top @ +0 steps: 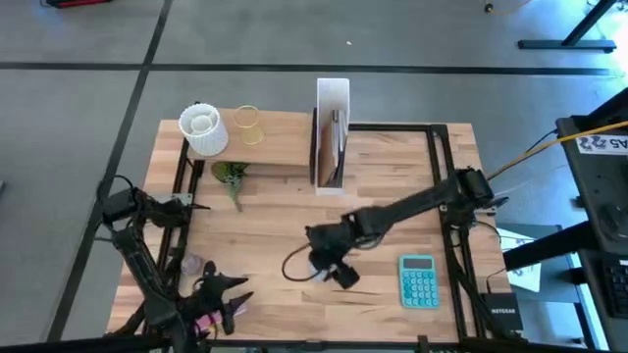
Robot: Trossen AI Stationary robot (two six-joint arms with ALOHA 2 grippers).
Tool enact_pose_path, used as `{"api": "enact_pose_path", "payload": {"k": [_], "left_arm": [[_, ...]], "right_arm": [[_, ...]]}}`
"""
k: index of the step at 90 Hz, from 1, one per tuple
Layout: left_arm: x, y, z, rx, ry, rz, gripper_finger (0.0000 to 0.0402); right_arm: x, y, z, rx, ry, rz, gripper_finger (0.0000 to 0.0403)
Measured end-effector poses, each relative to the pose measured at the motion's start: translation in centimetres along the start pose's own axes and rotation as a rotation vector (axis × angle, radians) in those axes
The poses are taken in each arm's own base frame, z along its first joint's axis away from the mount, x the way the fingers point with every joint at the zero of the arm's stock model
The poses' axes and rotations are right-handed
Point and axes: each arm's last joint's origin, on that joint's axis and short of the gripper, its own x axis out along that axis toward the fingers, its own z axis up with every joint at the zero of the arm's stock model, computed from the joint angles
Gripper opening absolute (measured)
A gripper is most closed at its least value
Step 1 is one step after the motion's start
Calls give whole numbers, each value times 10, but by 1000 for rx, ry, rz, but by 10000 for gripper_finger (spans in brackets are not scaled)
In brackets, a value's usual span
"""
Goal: Stock shelves
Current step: Remove the white pattern candle scented from the shelf
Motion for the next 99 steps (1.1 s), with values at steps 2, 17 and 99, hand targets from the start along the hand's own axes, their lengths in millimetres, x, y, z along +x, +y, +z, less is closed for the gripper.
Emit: {"api": "enact_pose_path", "payload": {"k": [2, 17, 99], "left_arm": [[-2, 0, 1, -4, -26, -12, 175], [-10, 0, 14, 6, -128, -55, 175], [10, 1, 28, 4, -71, 22, 175]], "right_arm": [[5, -1, -4, 8, -23, -33, 271], [34, -20, -8, 44, -184, -243, 271], [174, -101, 90, 30, -453, -190, 386]]}}
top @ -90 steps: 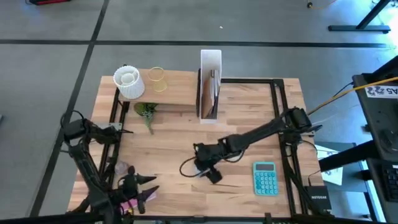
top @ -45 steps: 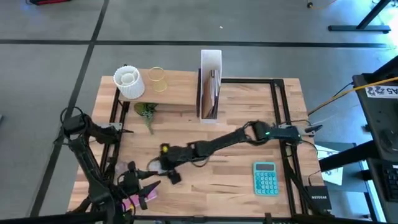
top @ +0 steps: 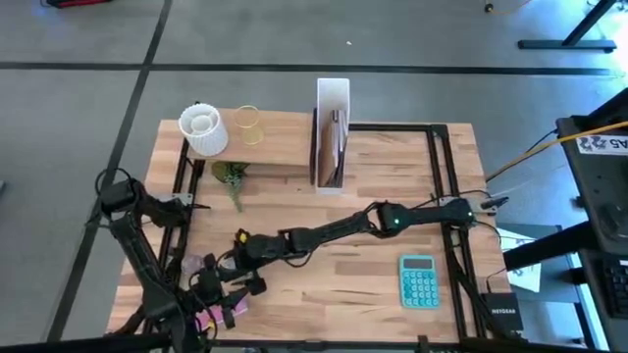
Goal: Stock shelves
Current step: Remove the white pattern candle scented from the shelf, then remove the white pen organizer from the shelf
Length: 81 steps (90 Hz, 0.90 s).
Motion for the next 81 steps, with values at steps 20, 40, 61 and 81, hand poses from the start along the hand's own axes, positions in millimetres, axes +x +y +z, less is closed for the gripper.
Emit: {"api": "enact_pose_path", "payload": {"k": [20, 40, 61, 81], "left_arm": [[0, 0, -1, -14, 20, 4, 175], [-1, 0, -1, -19, 21, -2, 175], [0, 0, -1, -19, 25, 2, 175], [0, 0, -1, -18, 30, 4, 175]], "right_arm": [[-10, -3, 5, -34, 143, -126, 382], [-43, -6, 29, -201, 385, -282, 357], [-81, -1, 41, -280, 655, -260, 328], [-123, -19, 26, -330, 1080, -351, 302]]}}
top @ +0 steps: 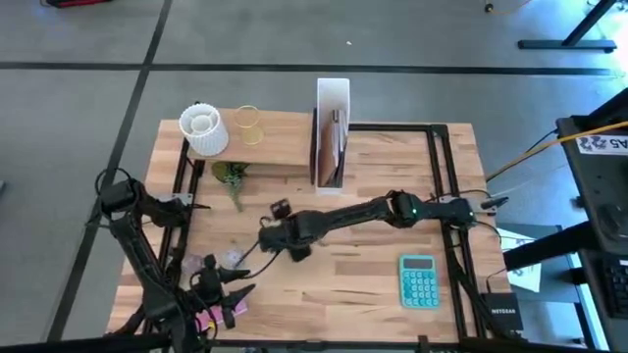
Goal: Stock shelves
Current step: Remove the white pen organizer from the shelf
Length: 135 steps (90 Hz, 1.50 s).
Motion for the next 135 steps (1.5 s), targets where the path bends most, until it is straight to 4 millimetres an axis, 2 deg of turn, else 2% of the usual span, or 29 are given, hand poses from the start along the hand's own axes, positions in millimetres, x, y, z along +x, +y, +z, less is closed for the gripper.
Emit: {"api": "enact_pose_path", "payload": {"k": [6, 17, 32, 39, 50, 59, 71, 83, 93, 100, 106, 118, 135], "left_arm": [[1, 0, 0, 0, -2, 2, 175], [2, 0, 0, 5, -1, 6, 175], [2, 0, 0, 9, 22, 10, 175], [2, 0, 0, 10, 26, 9, 175], [4, 0, 0, 19, 18, 14, 175], [17, 4, 10, 10, 0, 60, 175], [53, 8, 63, 99, 188, 182, 175], [98, 23, 132, 222, 366, 206, 175], [122, 57, 195, 241, 441, 248, 173], [128, 90, 231, 230, 473, 366, 167], [126, 119, 257, 195, 503, 477, 162], [112, 167, 291, 141, 591, 690, 155], [108, 199, 307, 108, 653, 720, 153]], "right_arm": [[-8, -9, -13, 23, 73, 19, 294], [-19, -12, -29, 34, 125, 70, 282], [-48, -2, -59, 57, -20, 354, 270], [-61, 7, -81, 95, -111, 418, 266], [-71, 32, -125, 228, -238, 398, 264], [-73, 58, -159, 386, -403, 374, 264], [-62, 93, -188, 583, -655, 401, 264], [-57, 114, -200, 697, -867, 413, 264], [-54, 125, -202, 749, -946, 359, 264], [-53, 130, -203, 759, -942, 321, 264], [-52, 133, -202, 767, -936, 291, 264], [-47, 135, -200, 779, -926, 257, 264], [-41, 138, -194, 790, -957, 262, 264]]}}
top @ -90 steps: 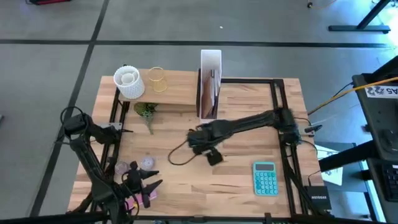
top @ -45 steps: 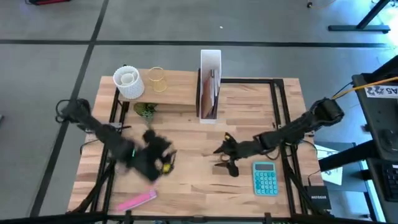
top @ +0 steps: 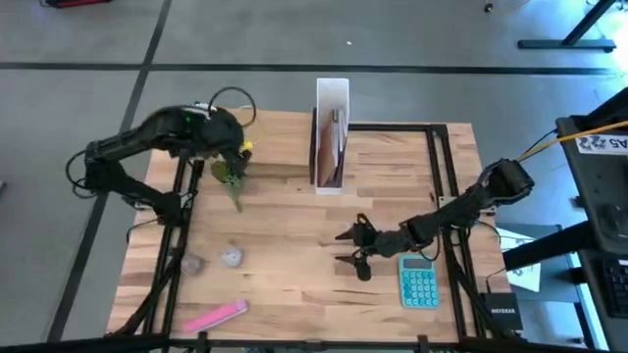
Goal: Stock shelves
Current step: Remove the white pen organizer from the shelf
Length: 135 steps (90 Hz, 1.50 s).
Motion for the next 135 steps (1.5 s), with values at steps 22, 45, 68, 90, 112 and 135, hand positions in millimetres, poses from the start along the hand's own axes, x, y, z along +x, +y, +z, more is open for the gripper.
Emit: {"api": "enact_pose_path", "payload": {"k": [22, 45, 68, 90, 112, 135], "left_arm": [[27, 22, 9, 40, 76, 112, 153], [40, 39, 13, 73, 123, 177, 153], [47, 52, 16, -17, 183, 130, 153], [51, 61, 17, -99, 209, 120, 153], [76, 54, 3, -88, 331, 112, 153], [77, 50, 0, -51, 340, 102, 100]], "right_arm": [[10, 3, -5, 27, 14, 5, 264], [15, 4, -7, 22, 27, 9, 264], [15, 4, -7, 22, 28, 12, 264], [15, 4, -7, 22, 32, 22, 264], [15, 4, -7, 22, 33, 28, 264], [15, 4, -7, 23, 30, 29, 264]]}}
